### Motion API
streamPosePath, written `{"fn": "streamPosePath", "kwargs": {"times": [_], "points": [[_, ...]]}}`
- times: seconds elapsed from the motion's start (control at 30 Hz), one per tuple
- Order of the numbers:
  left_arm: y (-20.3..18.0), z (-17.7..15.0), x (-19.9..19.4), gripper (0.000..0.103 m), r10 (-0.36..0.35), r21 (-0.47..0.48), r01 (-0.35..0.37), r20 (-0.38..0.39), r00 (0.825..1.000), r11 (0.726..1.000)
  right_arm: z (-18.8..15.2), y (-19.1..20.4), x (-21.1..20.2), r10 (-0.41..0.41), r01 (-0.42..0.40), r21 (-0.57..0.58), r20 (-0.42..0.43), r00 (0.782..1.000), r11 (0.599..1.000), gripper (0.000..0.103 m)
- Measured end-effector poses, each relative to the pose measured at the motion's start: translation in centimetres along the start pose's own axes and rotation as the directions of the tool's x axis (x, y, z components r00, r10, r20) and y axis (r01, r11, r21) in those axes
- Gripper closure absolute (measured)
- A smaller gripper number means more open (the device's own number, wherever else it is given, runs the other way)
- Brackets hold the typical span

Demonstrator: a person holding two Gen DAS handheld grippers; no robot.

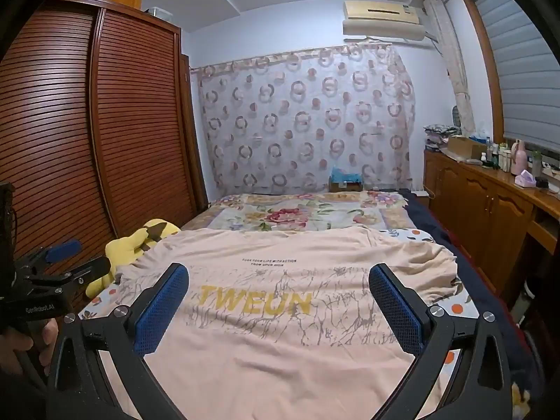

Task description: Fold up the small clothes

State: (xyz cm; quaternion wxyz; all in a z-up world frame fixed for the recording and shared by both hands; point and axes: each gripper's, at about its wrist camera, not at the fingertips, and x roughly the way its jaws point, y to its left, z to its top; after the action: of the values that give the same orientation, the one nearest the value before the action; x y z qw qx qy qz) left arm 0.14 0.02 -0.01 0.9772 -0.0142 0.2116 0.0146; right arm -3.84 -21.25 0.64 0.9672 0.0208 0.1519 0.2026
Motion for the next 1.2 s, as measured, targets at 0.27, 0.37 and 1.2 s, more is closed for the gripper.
{"fn": "streamPosePath", "kwargs": {"times": [0.27,0.37,1.2], "points": [[-0.4,-0.1,-0.1,0.0,-0.006,0.018,0.006,0.029,1.0,1.0,0.0,0.1,-0.1,-0.006,0.006,-0.006,0.002,1.0,1.0,0.0],[-0.5,0.1,-0.4,0.0,-0.006,0.018,0.006,0.027,1.0,1.0,-0.1,0.5,-0.1,-0.007,0.007,-0.018,0.001,1.0,1.0,0.0],[-0.2,0.3,-0.9,0.0,-0.011,0.01,0.011,0.029,1.0,1.0,0.1,0.3,-0.2,-0.001,0.001,-0.021,0.004,1.0,1.0,0.0]]}}
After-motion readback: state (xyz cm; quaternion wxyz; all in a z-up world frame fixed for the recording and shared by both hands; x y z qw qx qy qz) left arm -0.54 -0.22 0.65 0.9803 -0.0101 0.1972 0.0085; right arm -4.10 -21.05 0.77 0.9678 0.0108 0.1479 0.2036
